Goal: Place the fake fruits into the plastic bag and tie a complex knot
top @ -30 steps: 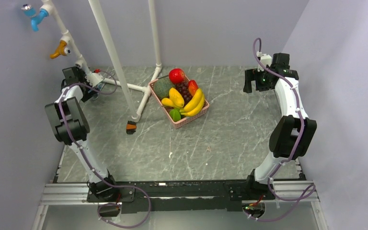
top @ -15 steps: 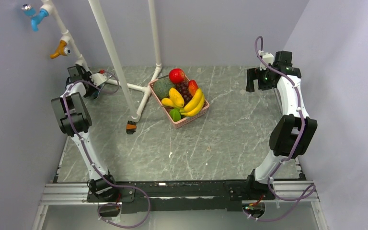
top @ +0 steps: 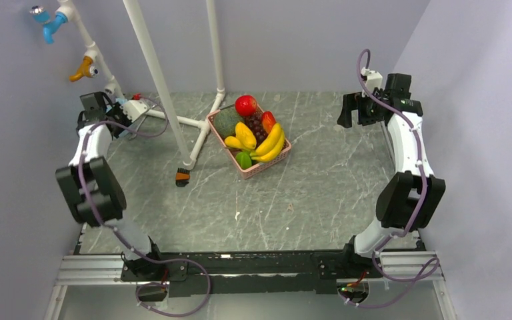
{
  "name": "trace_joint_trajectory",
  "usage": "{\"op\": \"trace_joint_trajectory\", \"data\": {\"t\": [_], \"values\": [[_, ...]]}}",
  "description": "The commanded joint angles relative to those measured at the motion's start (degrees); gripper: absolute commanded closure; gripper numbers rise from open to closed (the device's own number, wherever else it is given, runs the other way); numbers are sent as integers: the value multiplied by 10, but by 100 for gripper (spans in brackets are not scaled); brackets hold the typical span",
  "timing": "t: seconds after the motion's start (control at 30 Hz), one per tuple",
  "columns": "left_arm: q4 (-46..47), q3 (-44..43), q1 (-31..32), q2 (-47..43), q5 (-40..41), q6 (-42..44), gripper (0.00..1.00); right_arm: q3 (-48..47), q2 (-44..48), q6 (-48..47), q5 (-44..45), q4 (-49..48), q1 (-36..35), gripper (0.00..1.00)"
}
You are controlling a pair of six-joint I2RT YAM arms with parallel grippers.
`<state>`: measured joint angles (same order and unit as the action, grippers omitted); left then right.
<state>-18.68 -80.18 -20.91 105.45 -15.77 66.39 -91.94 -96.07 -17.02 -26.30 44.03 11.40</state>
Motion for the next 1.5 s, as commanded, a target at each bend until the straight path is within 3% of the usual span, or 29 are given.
{"op": "trace_joint_trajectory", "data": {"t": [0.0,0.2,0.53,0.6,0.67,0.73,0.87,1.07,1.23,1.37,1.47], "values": [[-83,53,-7,-150,-75,-53,100,11,66,28,-56,-63,4,0],[-247,162,-19,-352,-159,-9,100,34,110,18,-84,-25,3,0],[-654,318,-18,-668,-297,248,100,125,224,-47,-133,64,3,0],[-676,324,-3,-712,-346,235,100,154,248,-52,-151,69,3,0],[-617,327,44,-732,-362,128,100,180,270,-48,-168,69,3,0],[-521,320,131,-716,-330,-19,100,202,287,-43,-188,66,2,0],[-349,280,326,-630,-259,-225,100,240,304,-30,-197,38,1,0],[-227,97,509,-438,-188,-338,100,212,293,14,-218,40,2,0],[-105,-31,559,-326,-110,-372,100,179,303,150,-328,1,-16,0],[-75,-130,560,-224,-171,-448,100,239,383,156,-266,-114,-105,0],[-27,-155,568,-190,-228,-517,100,305,426,203,-215,-243,-173,0]]}}
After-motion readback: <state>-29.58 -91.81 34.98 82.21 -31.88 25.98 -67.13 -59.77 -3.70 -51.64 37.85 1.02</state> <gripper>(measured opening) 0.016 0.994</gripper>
